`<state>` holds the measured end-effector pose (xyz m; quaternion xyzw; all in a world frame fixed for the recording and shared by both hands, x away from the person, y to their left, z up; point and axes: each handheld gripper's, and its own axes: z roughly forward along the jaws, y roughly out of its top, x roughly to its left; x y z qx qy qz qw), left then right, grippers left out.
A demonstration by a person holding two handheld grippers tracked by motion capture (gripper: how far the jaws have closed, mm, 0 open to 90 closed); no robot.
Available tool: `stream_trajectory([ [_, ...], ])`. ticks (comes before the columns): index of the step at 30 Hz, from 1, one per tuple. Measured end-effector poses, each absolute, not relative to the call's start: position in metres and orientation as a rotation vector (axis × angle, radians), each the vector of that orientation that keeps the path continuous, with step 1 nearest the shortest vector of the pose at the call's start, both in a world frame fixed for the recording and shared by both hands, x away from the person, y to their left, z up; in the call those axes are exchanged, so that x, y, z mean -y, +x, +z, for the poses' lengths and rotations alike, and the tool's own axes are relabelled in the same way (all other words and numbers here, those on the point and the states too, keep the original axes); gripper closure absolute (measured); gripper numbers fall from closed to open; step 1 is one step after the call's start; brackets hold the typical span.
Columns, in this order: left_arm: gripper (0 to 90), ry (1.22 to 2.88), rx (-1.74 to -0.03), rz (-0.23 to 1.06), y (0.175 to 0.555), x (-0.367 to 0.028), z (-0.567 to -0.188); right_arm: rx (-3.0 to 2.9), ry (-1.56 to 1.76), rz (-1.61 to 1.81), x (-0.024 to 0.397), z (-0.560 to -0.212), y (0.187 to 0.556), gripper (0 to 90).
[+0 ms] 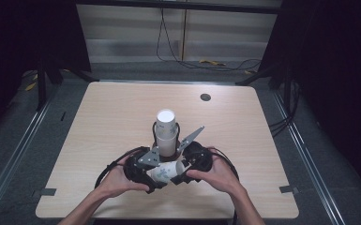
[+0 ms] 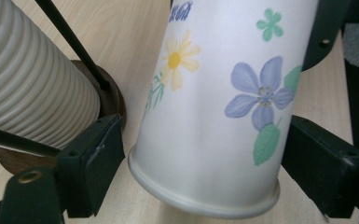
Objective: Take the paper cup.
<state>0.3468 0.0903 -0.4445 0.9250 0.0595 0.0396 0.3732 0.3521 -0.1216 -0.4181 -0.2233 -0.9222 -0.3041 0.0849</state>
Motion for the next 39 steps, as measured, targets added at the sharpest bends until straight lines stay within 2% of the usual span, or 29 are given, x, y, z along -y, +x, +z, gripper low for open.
stream_trajectory([
  [25, 15.7, 2.097, -0.316, 0.114, 0.357, -0.121, -0.435, 2.731, -0.703, -0.94, 0.134, -0.421, 0.355, 36.7],
  [31, 15.5, 2.06, -0.334, 0.132, 0.358, -0.128, -0.432, 2.734, -0.709, -0.975, 0.138, -0.421, 0.355, 36.7],
  [39, 15.6, 2.032, -0.363, 0.091, 0.359, -0.13, -0.432, 2.72, -0.714, -0.986, 0.143, -0.425, 0.357, 36.6],
])
